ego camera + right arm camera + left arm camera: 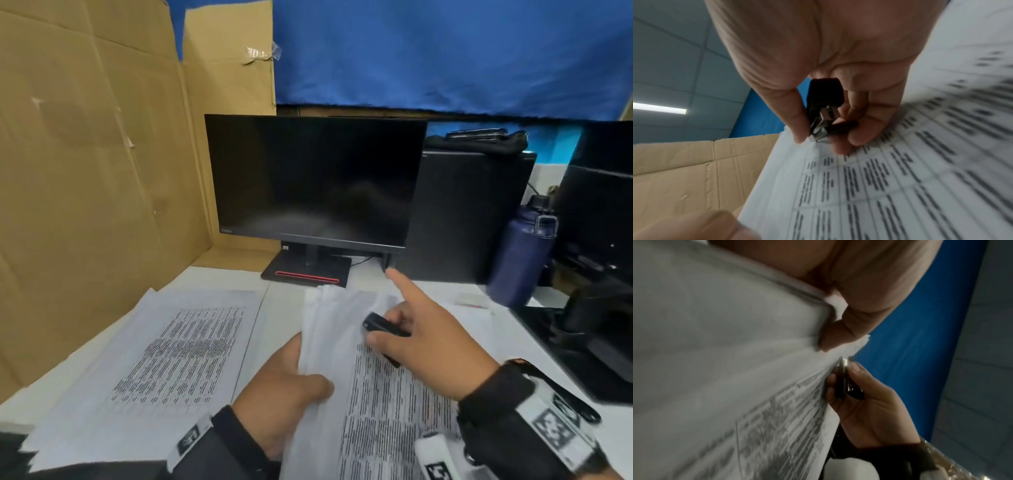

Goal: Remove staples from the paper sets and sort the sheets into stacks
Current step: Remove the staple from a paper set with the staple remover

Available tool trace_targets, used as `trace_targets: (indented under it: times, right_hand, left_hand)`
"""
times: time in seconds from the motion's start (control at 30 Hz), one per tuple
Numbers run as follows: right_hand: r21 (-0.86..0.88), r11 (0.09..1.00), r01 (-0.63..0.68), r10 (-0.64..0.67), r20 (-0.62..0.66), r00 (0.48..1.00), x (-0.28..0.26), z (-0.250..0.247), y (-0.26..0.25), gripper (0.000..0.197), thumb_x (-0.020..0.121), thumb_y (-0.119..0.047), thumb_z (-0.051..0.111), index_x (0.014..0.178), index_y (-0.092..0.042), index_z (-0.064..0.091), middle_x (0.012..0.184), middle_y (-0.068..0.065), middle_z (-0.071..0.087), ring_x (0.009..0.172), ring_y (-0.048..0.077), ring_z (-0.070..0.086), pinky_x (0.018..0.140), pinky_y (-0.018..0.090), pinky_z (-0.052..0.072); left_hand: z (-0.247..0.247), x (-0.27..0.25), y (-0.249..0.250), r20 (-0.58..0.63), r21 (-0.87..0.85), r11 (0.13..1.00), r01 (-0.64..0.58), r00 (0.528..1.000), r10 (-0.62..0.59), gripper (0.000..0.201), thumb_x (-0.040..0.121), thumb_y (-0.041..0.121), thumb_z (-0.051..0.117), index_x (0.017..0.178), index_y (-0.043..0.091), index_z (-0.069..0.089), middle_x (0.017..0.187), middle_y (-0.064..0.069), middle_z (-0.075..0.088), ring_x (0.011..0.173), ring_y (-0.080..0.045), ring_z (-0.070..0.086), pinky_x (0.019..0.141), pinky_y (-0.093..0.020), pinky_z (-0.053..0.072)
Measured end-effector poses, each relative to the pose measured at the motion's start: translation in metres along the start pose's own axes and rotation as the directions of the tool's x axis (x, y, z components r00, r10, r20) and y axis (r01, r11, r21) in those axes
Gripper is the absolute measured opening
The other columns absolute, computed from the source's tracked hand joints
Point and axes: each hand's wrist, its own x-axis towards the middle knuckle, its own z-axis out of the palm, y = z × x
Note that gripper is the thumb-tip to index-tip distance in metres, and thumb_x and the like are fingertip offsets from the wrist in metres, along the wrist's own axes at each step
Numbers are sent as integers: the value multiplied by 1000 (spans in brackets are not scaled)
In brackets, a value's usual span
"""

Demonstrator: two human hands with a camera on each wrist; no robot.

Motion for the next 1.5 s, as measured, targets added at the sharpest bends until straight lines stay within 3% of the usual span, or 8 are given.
trace_targets:
  times: [0.17,0.33,0.57,0.9,1.2,1.33,1.43,1.5]
  right_hand:
    - [-33,999,-21,21,-10,1000,2,5,-5,27,75,-29,82,95,-35,64,91,-8,71,83,10,69,82,40,58]
    - [-63,996,61,-58,42,997,-14,16,-15,32,74,-29,79,98,-40,60,93,-14,68,85,1,65,82,26,54]
    - [-142,961,236,-256,-143,956,-43,48,-18,38,93,-26,65,116,-43,41,102,-25,51,102,-4,50,83,12,40]
    - [-93,933,347,-354,-397,847,-54,55,-2,23,88,-25,63,106,-32,51,105,-16,50,102,1,53,84,3,37]
    - [-160,912,379,-411,-360,837,-56,51,-2,26,88,-20,63,109,-30,50,103,-12,48,100,11,54,85,10,39]
    - [11,942,335,-304,-394,868,-58,51,-5,24,89,-21,68,99,-37,53,102,-14,55,99,7,58,82,8,42]
    - [245,932,266,-179,-328,928,-57,49,-9,23,90,-17,72,98,-32,58,99,-9,64,97,12,62,84,27,51]
    - [142,942,304,-237,-357,903,-57,47,-11,19,92,-21,69,99,-33,57,102,-11,61,99,10,60,84,23,49]
  left_hand:
    - [-4,-6,7,90,4,999,35,995,-36,49,66,4,75,115,6,71,110,-24,76,98,-42,74,90,-54,59]
    - [1,-9,23,55,-28,1000,1,999,1,40,76,19,77,112,2,77,114,-25,75,110,-44,70,100,-53,56]
    - [9,-14,26,-162,-28,998,-52,986,47,17,97,13,66,98,4,80,102,-25,77,98,-44,74,99,-61,54]
    - [26,-24,22,-47,-193,978,-75,997,67,23,90,13,66,104,-1,78,108,-30,74,98,-42,74,87,-46,60]
    - [26,-29,17,-53,-24,977,-211,976,209,19,95,18,65,103,12,81,105,-19,79,101,-36,76,96,-49,57]
    - [29,-31,13,-35,25,958,-285,958,286,19,90,25,68,101,17,81,105,-15,79,102,-33,75,98,-49,55]
    - [29,-31,11,-12,19,953,-301,953,301,26,89,28,66,107,16,80,110,-13,79,109,-33,73,105,-55,51]
    - [29,-31,11,-6,10,955,-295,955,295,29,89,28,66,112,15,78,114,-12,78,113,-32,71,110,-56,47]
